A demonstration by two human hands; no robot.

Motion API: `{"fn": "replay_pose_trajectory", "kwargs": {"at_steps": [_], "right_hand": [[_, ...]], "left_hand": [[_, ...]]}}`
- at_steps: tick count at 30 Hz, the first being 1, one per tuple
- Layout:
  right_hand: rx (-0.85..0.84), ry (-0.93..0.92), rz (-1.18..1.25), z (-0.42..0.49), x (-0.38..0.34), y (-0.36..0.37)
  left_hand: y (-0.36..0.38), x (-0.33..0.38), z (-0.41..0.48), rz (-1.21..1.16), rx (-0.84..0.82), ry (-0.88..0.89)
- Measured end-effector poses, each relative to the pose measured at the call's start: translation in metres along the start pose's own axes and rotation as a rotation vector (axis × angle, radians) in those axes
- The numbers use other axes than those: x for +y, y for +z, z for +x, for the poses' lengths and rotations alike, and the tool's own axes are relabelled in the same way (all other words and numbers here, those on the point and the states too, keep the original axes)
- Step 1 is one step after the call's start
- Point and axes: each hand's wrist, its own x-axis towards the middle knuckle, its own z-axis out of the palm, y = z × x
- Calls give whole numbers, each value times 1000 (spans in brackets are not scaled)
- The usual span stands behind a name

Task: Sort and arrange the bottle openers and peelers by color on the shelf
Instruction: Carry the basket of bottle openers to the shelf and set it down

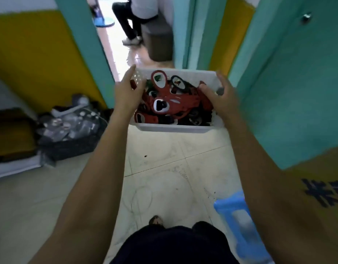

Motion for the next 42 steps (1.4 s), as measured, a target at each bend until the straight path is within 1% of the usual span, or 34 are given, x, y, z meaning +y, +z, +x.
{"fn": "replay_pose_trajectory", "kwargs": {"at_steps": [3,5,10,13,17,21,24,26,28,31,36,39,42], "right_hand": [[-116,-75,67,9,-45,85],[-226,-103,117,9,-75,137],[-494,-239,151,-5,-148,266],[-674,-312,130,-29,-191,338],[-885,-405,157,-67,-240,440],[-1082,-537,209,-113,-287,539],[-1246,-550,212,-149,-324,611],[-1324,-589,228,-176,-350,652],[-1370,-629,254,-203,-376,684],[-1442,-638,284,-240,-410,726],[-1511,-655,314,-292,-469,802],[-1467,-672,291,-322,-504,856],[-1422,-613,311,-350,-538,909]], "left_hand": [[-78,-40,8,34,164,-47],[-127,-69,5,64,262,-94],[-234,-149,-26,118,488,-295],[-287,-194,-55,128,640,-417],[-355,-242,-92,148,788,-566],[-424,-289,-127,163,939,-681],[-474,-320,-151,215,1057,-803],[-505,-337,-166,251,1132,-875],[-533,-353,-179,264,1214,-912],[-574,-371,-196,308,1308,-947],[-654,-422,-211,271,1366,-972],[-714,-461,-215,248,1378,-934],[-784,-499,-211,253,1330,-891]]}}
